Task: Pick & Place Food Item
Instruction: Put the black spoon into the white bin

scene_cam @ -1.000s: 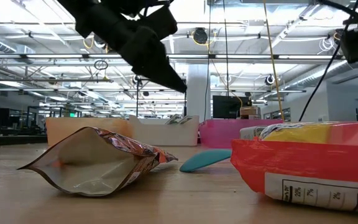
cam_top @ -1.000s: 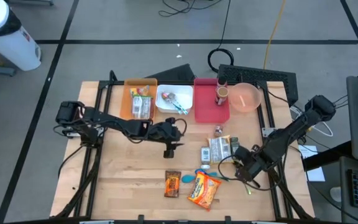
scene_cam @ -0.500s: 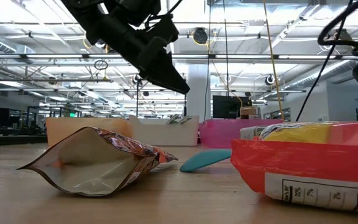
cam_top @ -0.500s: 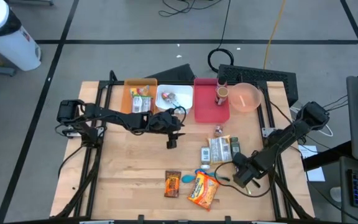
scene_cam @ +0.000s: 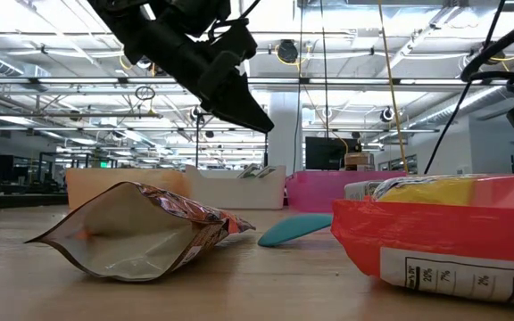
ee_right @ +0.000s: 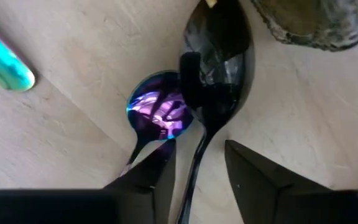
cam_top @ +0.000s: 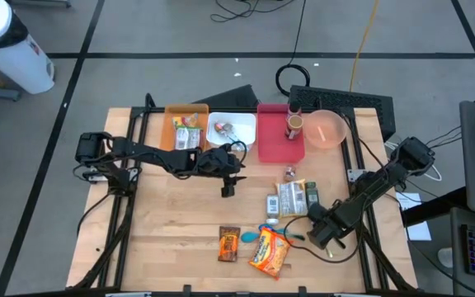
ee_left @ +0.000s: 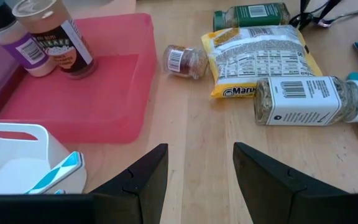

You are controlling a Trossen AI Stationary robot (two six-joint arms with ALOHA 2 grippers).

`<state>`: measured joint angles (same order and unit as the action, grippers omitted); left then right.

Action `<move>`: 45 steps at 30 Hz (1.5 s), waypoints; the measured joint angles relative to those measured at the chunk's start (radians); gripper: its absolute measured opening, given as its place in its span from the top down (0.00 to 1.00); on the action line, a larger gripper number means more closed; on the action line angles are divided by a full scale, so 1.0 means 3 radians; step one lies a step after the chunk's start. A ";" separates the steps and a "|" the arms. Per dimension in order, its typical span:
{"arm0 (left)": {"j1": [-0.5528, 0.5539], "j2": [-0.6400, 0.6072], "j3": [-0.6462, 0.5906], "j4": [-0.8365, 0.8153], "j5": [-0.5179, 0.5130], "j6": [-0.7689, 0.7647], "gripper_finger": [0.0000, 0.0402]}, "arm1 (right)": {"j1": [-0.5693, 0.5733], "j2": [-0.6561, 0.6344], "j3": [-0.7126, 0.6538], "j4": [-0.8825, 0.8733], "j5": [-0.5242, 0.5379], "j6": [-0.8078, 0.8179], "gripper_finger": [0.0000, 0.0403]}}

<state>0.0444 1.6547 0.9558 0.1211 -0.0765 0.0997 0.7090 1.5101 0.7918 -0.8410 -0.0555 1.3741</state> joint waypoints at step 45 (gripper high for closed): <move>-0.0604 -0.0179 -0.0004 0.0095 0.0340 0.0734 0.54 | -0.0661 -0.0192 0.1600 -0.0449 0.0765 -0.2880 1.00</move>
<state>-0.1368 1.6009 0.9546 0.1498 0.0254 0.3199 0.5106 1.4525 1.2716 -0.9758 0.1740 0.5103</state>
